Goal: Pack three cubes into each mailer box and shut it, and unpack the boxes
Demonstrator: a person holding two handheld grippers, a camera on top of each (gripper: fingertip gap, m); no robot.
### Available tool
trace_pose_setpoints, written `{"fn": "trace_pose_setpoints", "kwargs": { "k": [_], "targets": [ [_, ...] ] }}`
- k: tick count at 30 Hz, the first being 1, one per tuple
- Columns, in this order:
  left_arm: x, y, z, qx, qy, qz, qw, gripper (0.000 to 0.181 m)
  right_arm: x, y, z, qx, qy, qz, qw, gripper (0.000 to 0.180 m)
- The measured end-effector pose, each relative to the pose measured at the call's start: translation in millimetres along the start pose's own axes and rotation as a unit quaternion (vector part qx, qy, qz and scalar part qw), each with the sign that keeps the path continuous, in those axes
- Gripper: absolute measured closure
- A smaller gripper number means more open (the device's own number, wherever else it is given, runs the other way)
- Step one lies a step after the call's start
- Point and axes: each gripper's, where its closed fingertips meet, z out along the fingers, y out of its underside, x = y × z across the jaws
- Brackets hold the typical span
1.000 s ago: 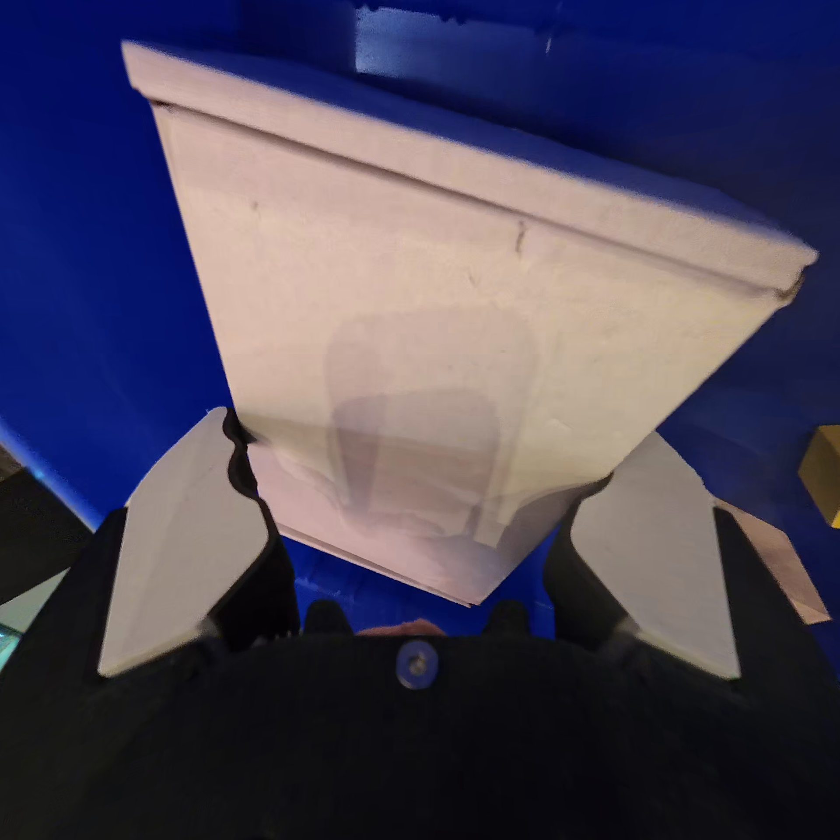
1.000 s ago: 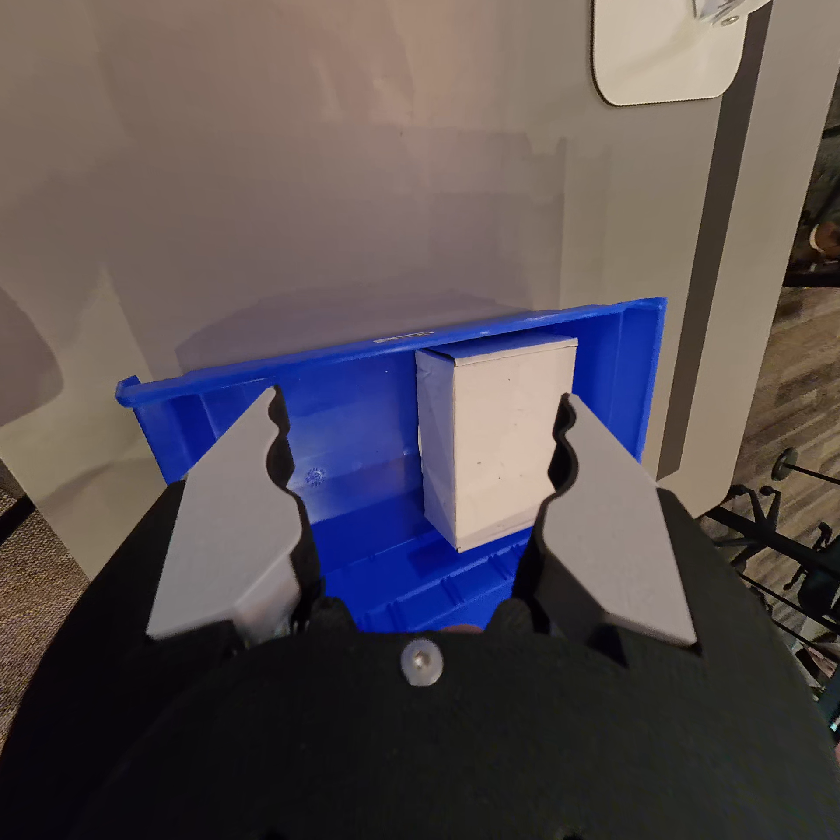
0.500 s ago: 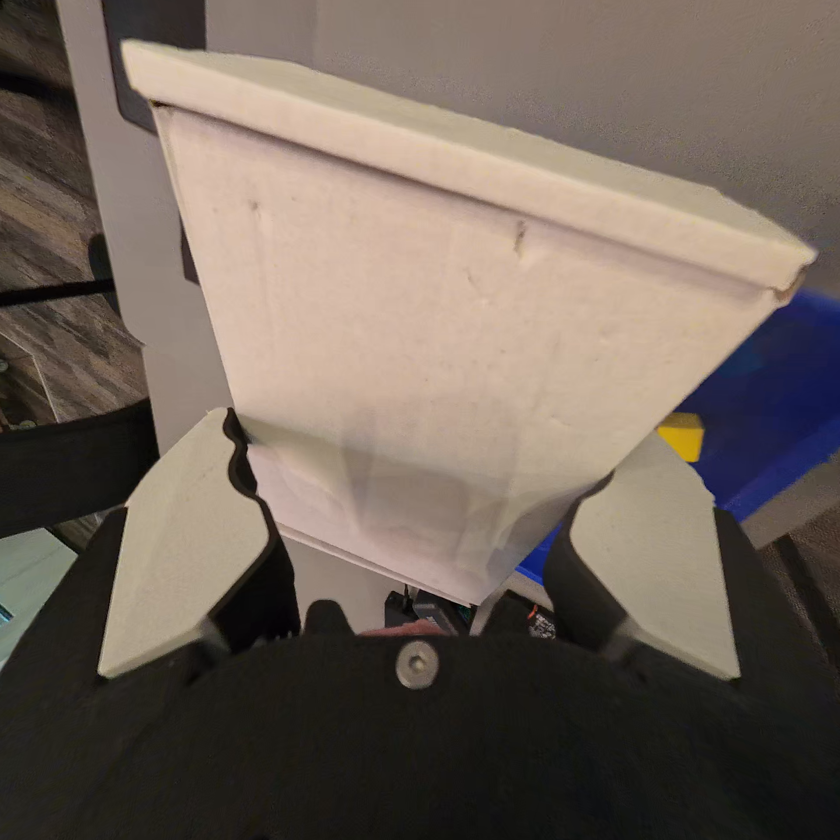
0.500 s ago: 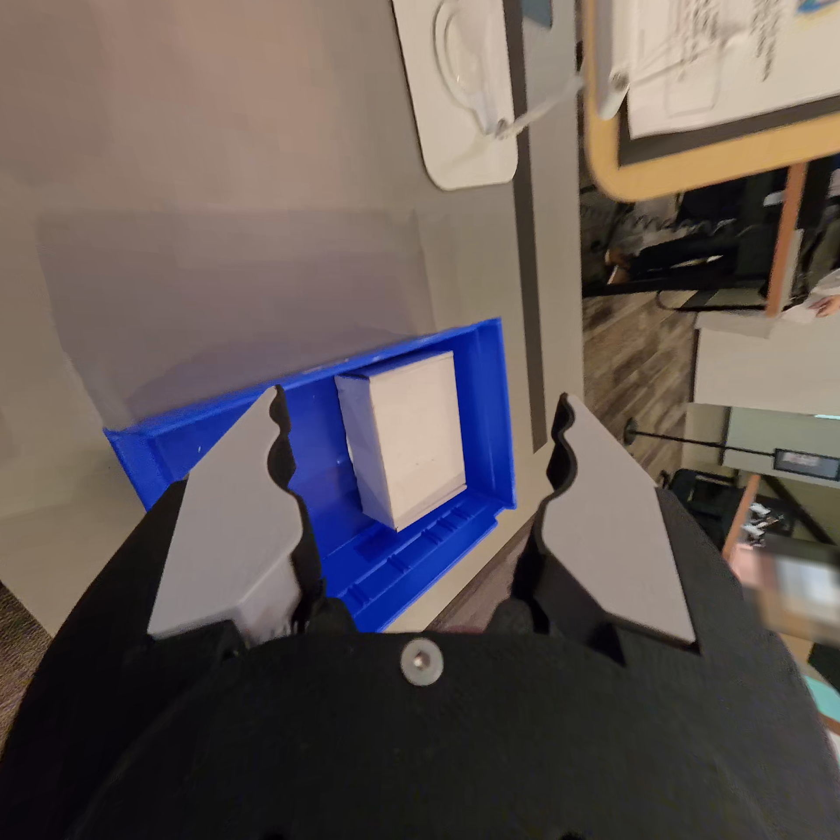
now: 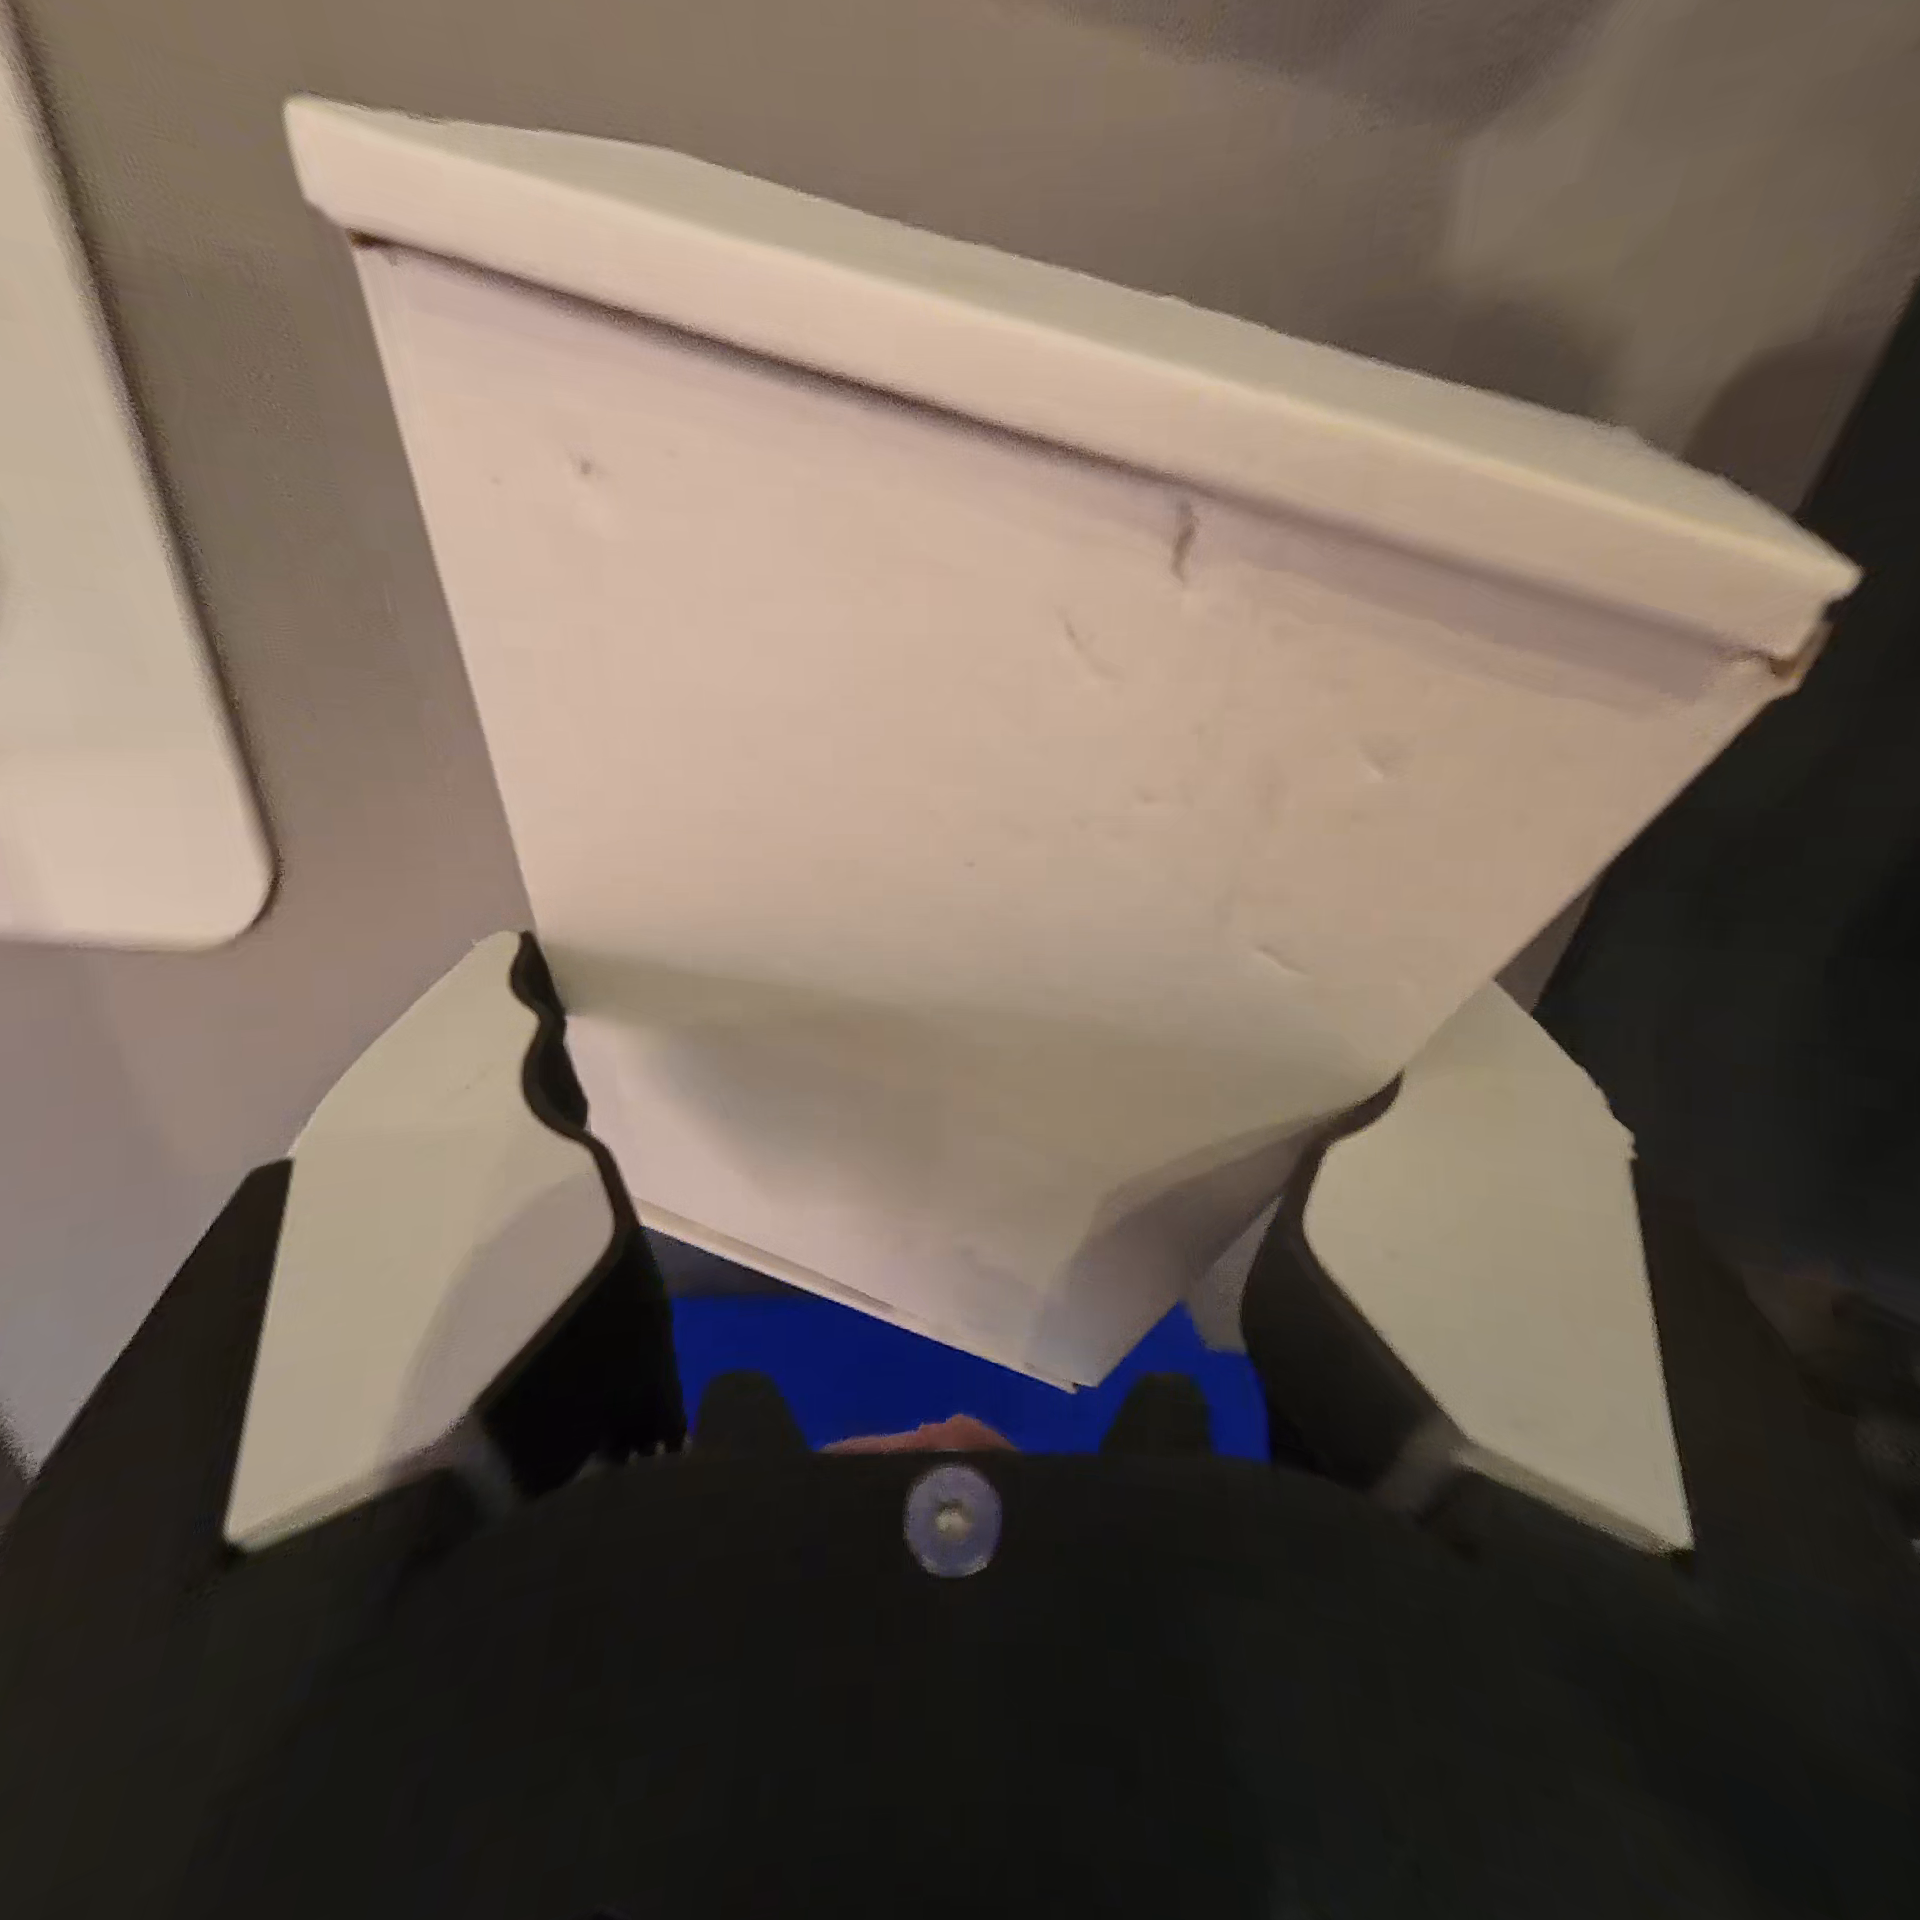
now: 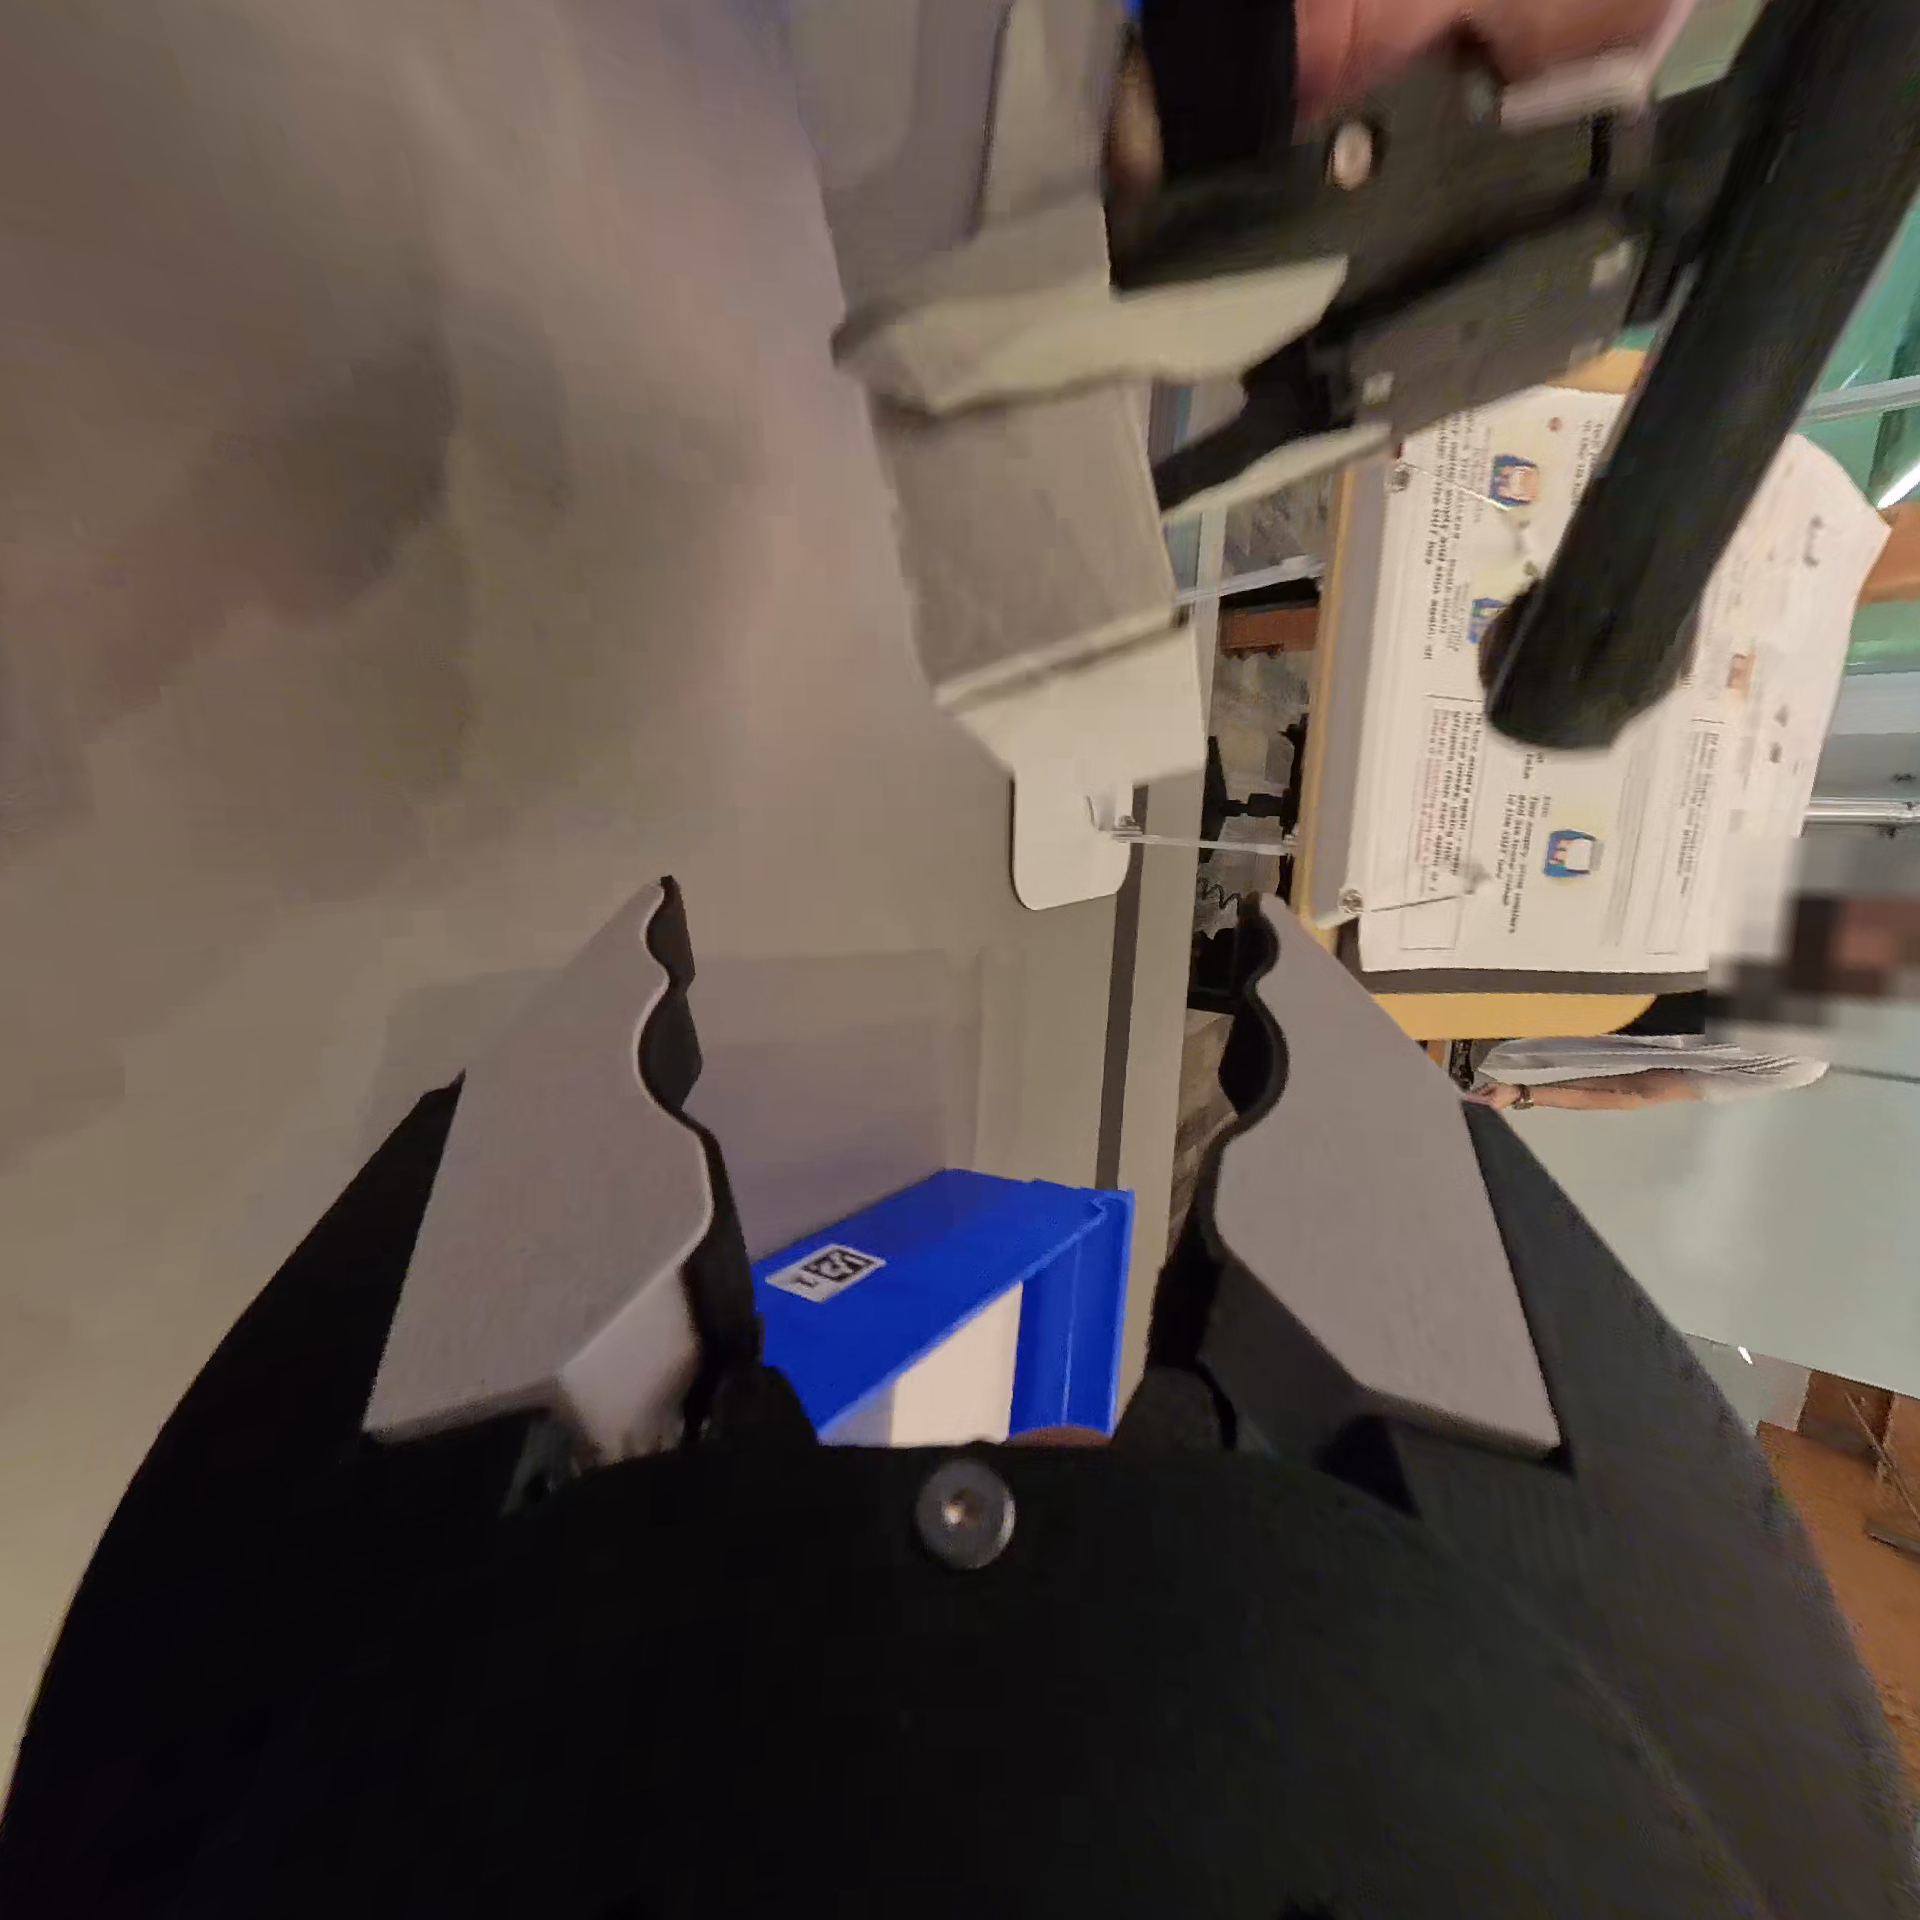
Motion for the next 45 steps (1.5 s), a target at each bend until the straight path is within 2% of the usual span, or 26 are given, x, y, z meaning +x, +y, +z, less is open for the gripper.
{"fn": "trace_pose_setpoints", "kwargs": {
  "k": [6,10,12,16,18,20,22,25,28,30,33,35,38,39,40,41,45],
  "targets": [
    [27.8,-37.1,40.9,-0.003,0.102,-0.010,0.995,0.040,-19.4,13.4,37.5,-0.038,0.029,-0.039,0.998,0.084],
    [38.8,-43.4,52.1,-0.011,0.124,-0.008,0.992,0.040,-25.3,20.5,52.5,-0.048,0.031,-0.064,0.996,0.099],
    [42.1,-44.8,55.6,-0.012,0.128,-0.005,0.992,0.040,-30.9,24.4,58.8,-0.058,0.021,-0.077,0.995,0.116],
    [42.4,-46.6,59.0,0.016,0.127,-0.010,0.992,0.043,-38.5,26.7,63.0,-0.054,0.001,-0.060,0.997,0.117],
    [48.5,-45.8,55.1,0.035,0.132,-0.011,0.991,0.038,-42.1,33.9,65.5,-0.061,-0.013,-0.055,0.997,0.118],
    [48.1,-38.7,51.0,0.043,0.089,0.012,0.995,0.037,-46.3,38.9,67.1,-0.058,-0.032,-0.034,0.997,0.118],
    [61.0,-34.1,40.8,0.075,0.077,0.031,0.994,0.035,-49.4,43.9,67.6,-0.055,-0.051,-0.014,0.997,0.118],
    [59.0,-11.2,33.7,0.086,-0.012,0.054,0.995,0.035,-49.9,48.8,67.6,-0.048,-0.063,0.004,0.997,0.118],
    [52.0,9.5,37.1,0.090,-0.090,0.046,0.991,0.048,-49.2,50.4,67.4,-0.043,-0.076,0.010,0.996,0.118],
    [39.9,12.1,40.5,0.107,-0.154,0.018,0.982,0.065,-48.8,50.9,67.6,-0.041,-0.083,0.009,0.996,0.118],
    [25.5,15.1,49.3,0.110,-0.234,0.023,0.966,0.086,-47.9,51.1,68.1,-0.041,-0.090,0.016,0.995,0.118],
    [23.2,8.7,49.7,0.138,-0.263,0.031,0.955,0.099,-47.2,54.1,68.2,-0.048,-0.092,0.018,0.994,0.117],
    [17.6,5.2,46.4,0.151,-0.298,0.034,0.942,0.106,-46.8,56.7,67.6,-0.055,-0.092,0.026,0.994,0.116],
    [16.9,4.8,45.3,0.151,-0.306,0.035,0.939,0.109,-45.6,56.8,66.2,-0.059,-0.087,0.024,0.994,0.113],
    [17.4,4.5,45.0,0.149,-0.310,0.042,0.938,0.110,-42.4,55.3,64.4,-0.061,-0.075,0.019,0.995,0.101],
    [17.8,4.4,44.5,0.147,-0.314,0.048,0.937,0.111,-42.3,51.8,62.1,-0.059,-0.070,0.010,0.996,0.099],
    [19.8,2.8,44.8,0.142,-0.329,0.045,0.932,0.112,-44.3,30.6,54.1,-0.040,-0.063,0.000,0.997,0.106]
  ]
}}
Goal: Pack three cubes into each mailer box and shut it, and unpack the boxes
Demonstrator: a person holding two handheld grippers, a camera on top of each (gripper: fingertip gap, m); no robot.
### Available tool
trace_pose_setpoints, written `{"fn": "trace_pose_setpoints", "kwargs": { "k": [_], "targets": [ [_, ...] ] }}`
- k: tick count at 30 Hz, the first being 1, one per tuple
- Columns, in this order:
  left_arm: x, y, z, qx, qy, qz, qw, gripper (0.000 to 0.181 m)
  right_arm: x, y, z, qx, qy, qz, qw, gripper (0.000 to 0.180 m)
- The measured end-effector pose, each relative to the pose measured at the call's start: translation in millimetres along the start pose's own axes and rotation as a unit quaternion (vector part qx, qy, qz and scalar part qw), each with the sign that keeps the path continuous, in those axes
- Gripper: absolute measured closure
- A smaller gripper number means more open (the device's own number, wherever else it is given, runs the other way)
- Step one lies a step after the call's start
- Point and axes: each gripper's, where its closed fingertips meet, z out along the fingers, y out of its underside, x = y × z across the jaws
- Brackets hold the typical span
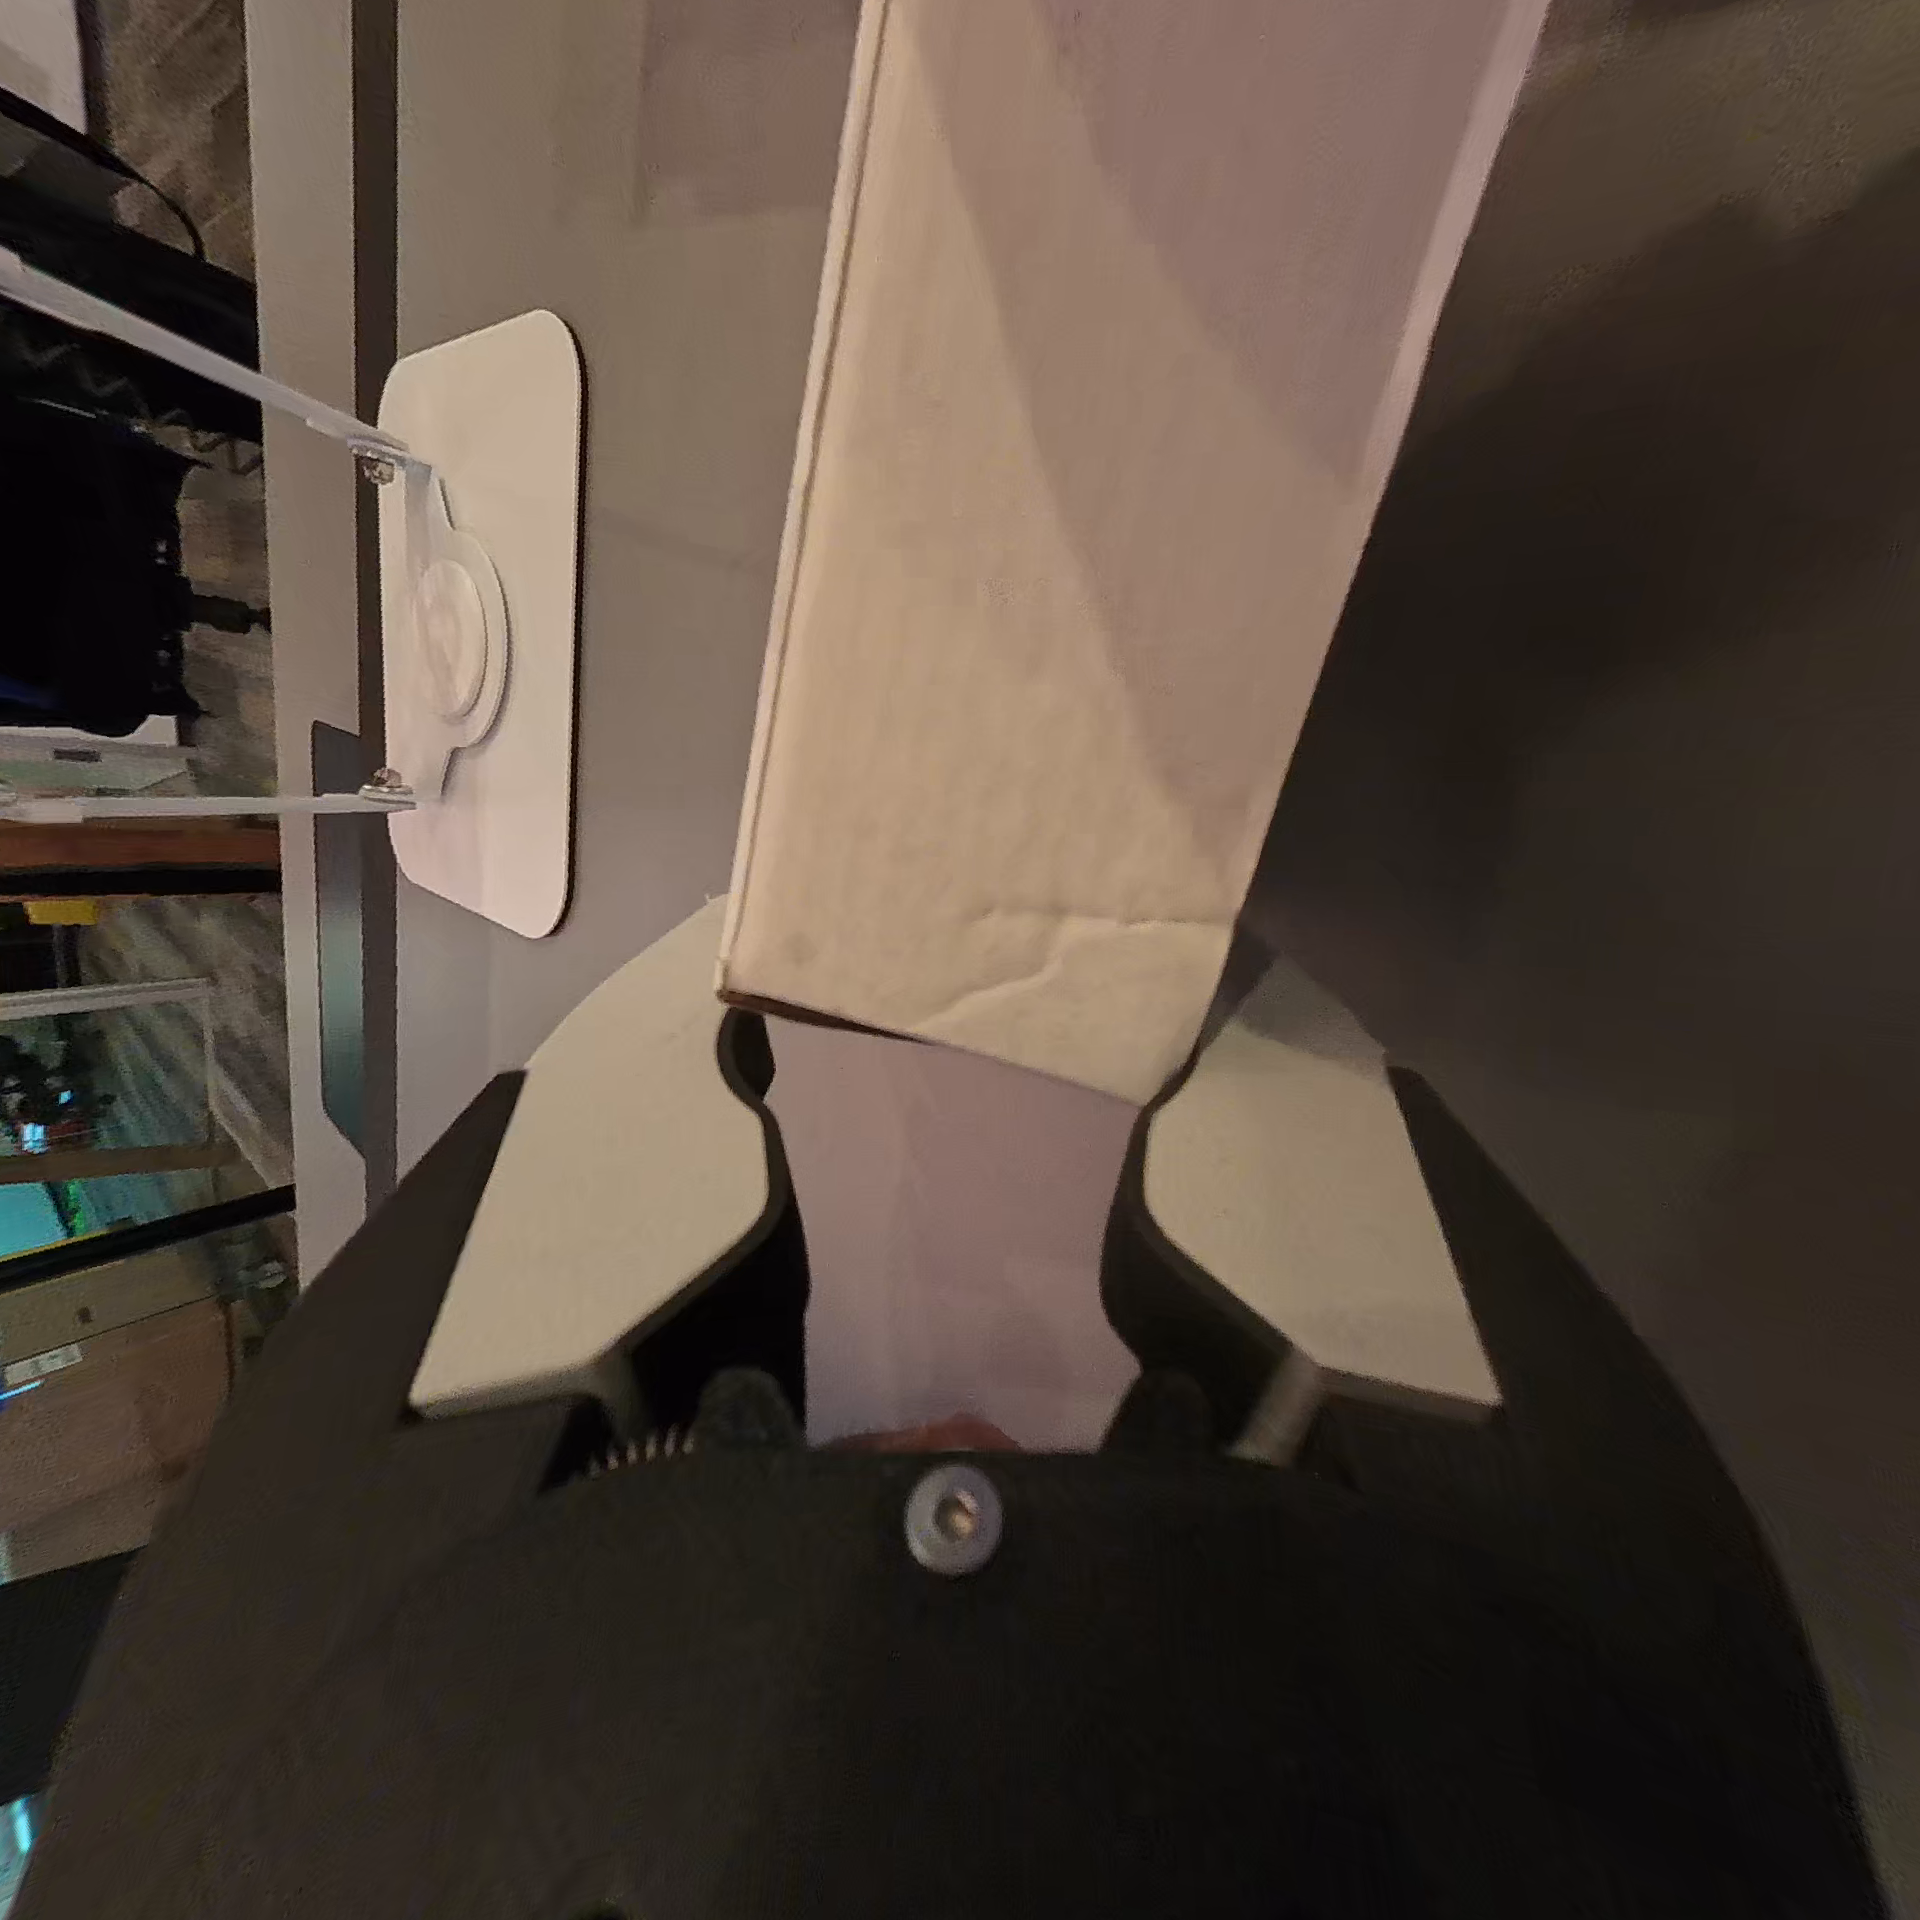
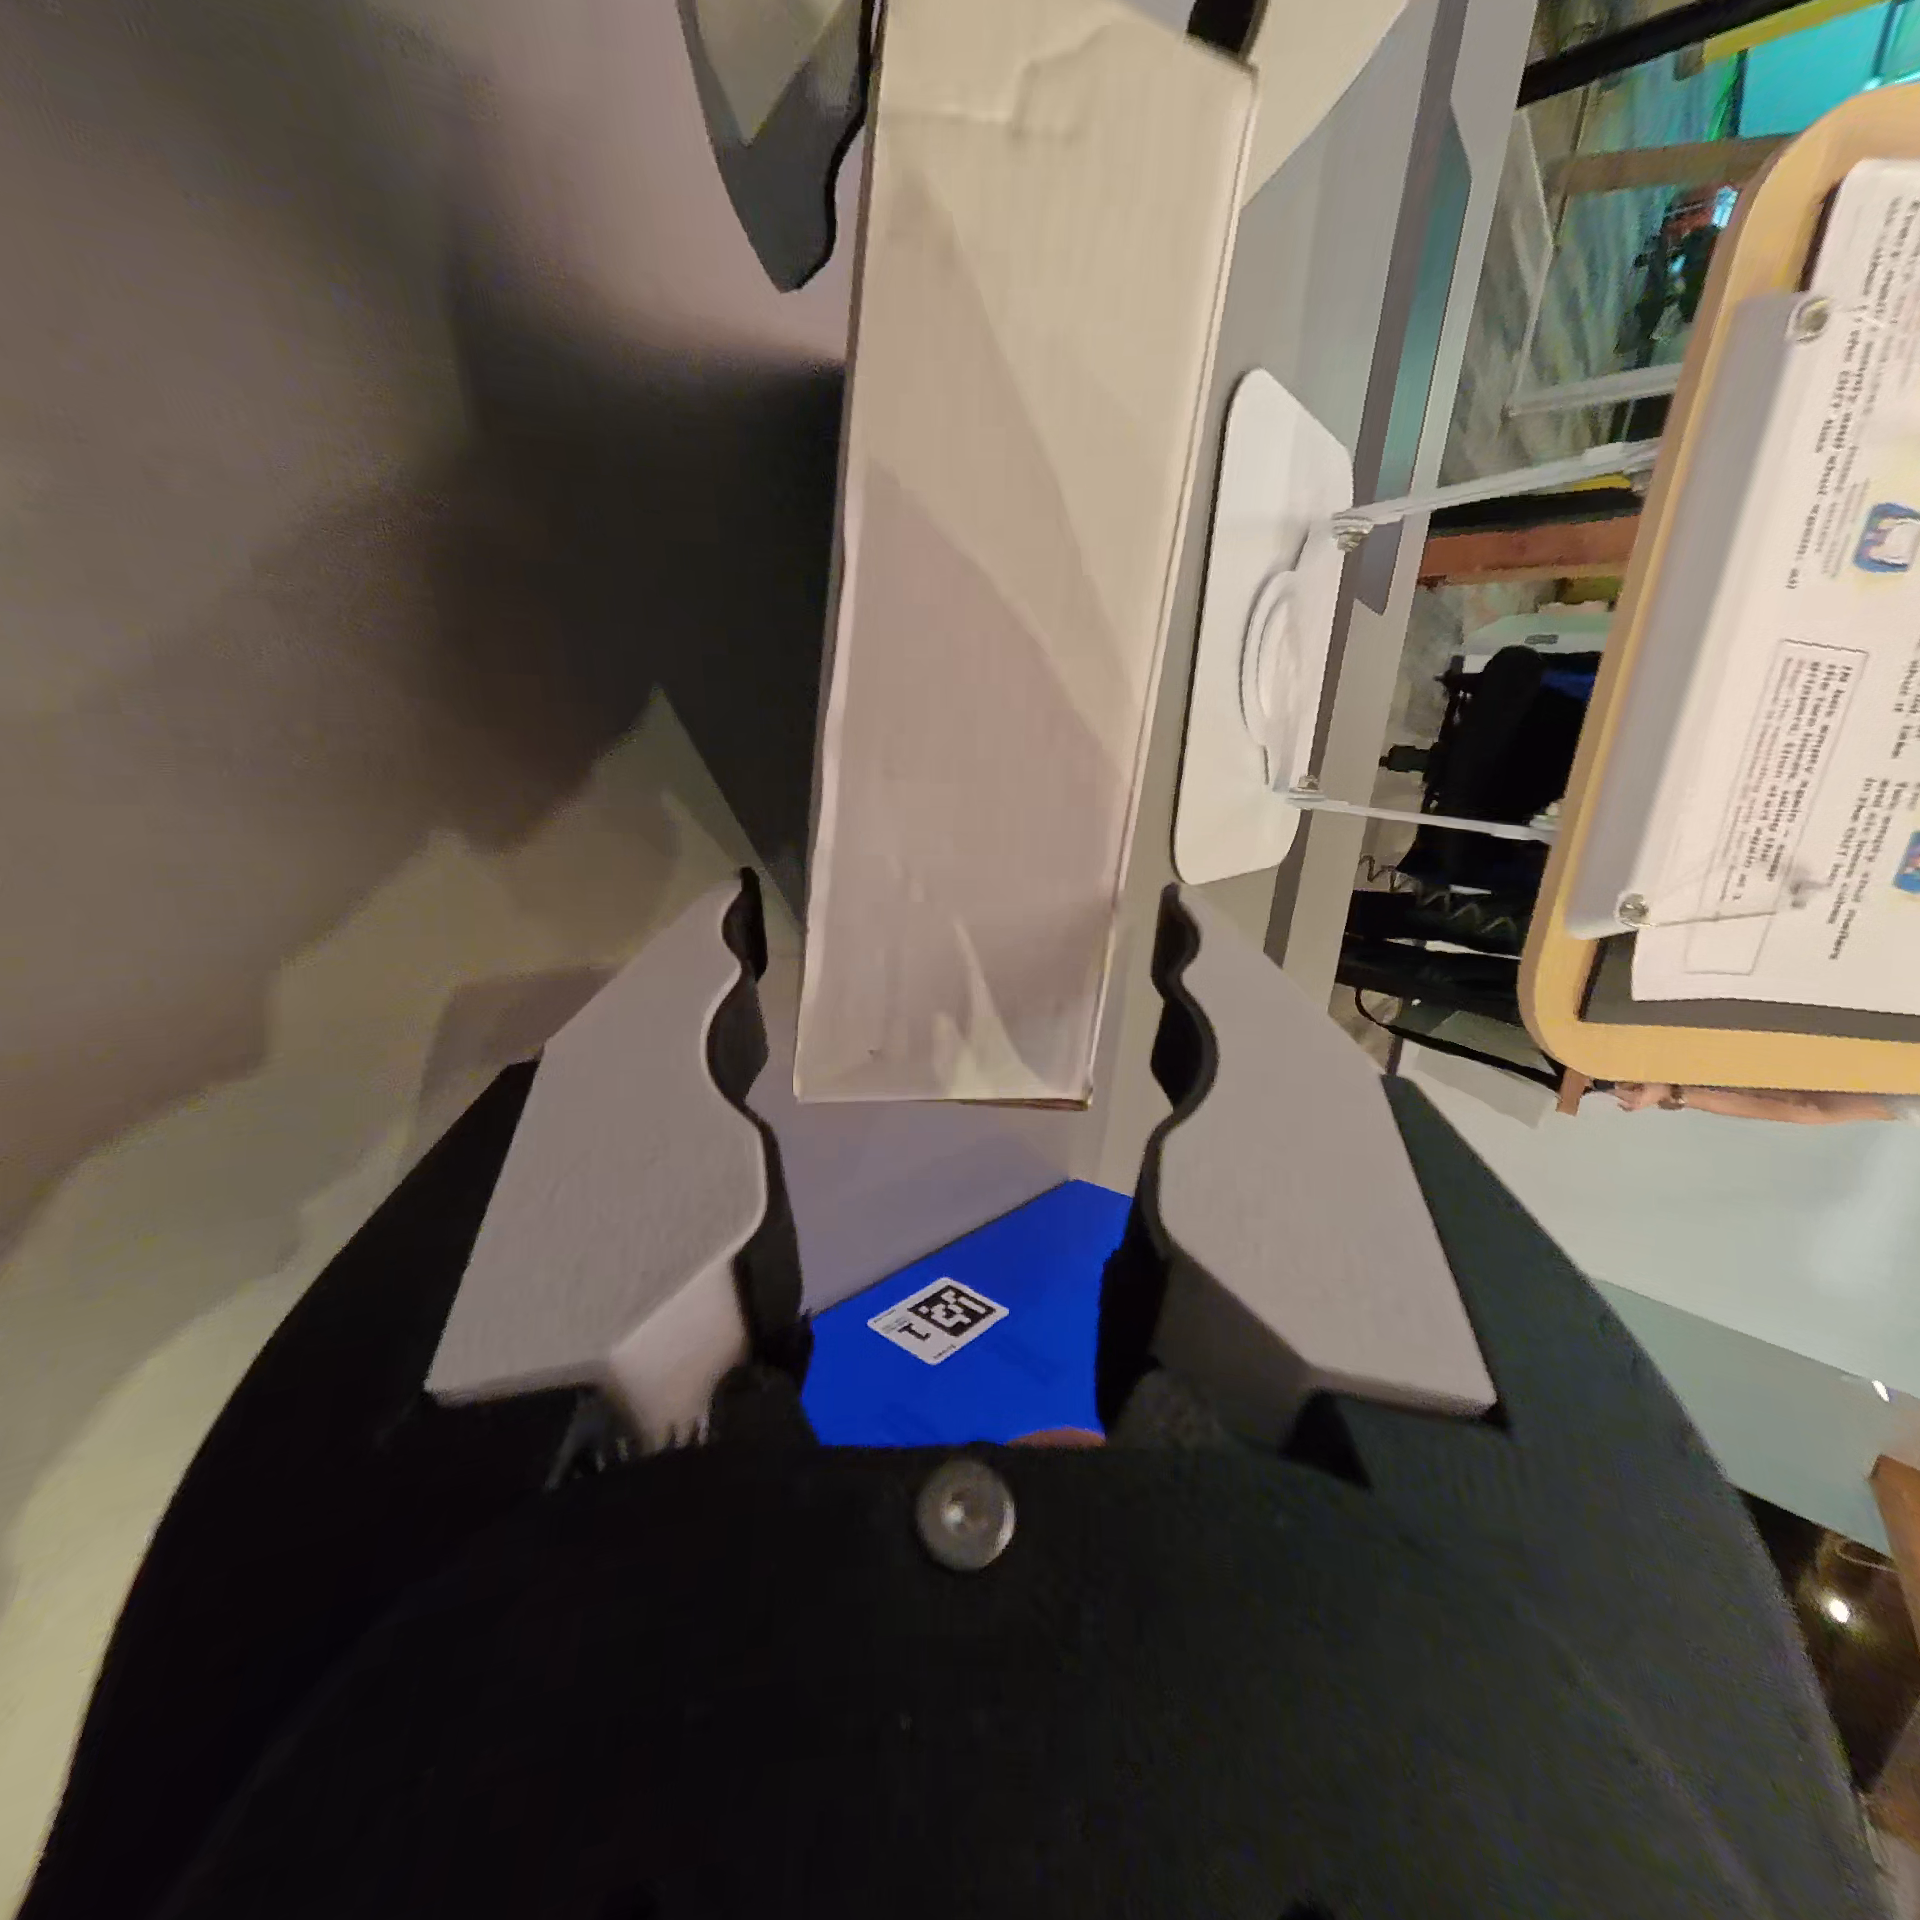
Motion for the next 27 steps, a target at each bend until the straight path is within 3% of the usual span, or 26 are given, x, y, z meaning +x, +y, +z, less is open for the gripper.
{"fn": "trace_pose_setpoints", "kwargs": {
  "k": [3,7,16,21,27],
  "targets": [
    [1.2,-1.6,-0.4,-0.003,-0.005,-0.006,1.000,0.112,1.3,0.2,-3.4,-0.012,0.011,-0.004,1.000,0.123],
    [-0.4,-0.7,0.1,-0.010,-0.014,-0.005,1.000,0.112,1.8,0.3,-1.7,0.004,0.011,0.003,1.000,0.124],
    [-0.2,-2.7,0.4,-0.002,-0.026,-0.004,1.000,0.114,-1.2,-7.1,-13.7,0.093,-0.160,0.131,0.974,0.127],
    [-0.7,-3.5,1.0,-0.002,-0.029,-0.004,1.000,0.115,0.4,-6.0,-14.9,0.105,-0.201,0.159,0.961,0.127],
    [-1.3,-3.9,1.2,0.004,-0.028,-0.001,1.000,0.115,3.1,-8.4,-20.5,0.127,-0.281,0.227,0.924,0.124]
  ]
}}
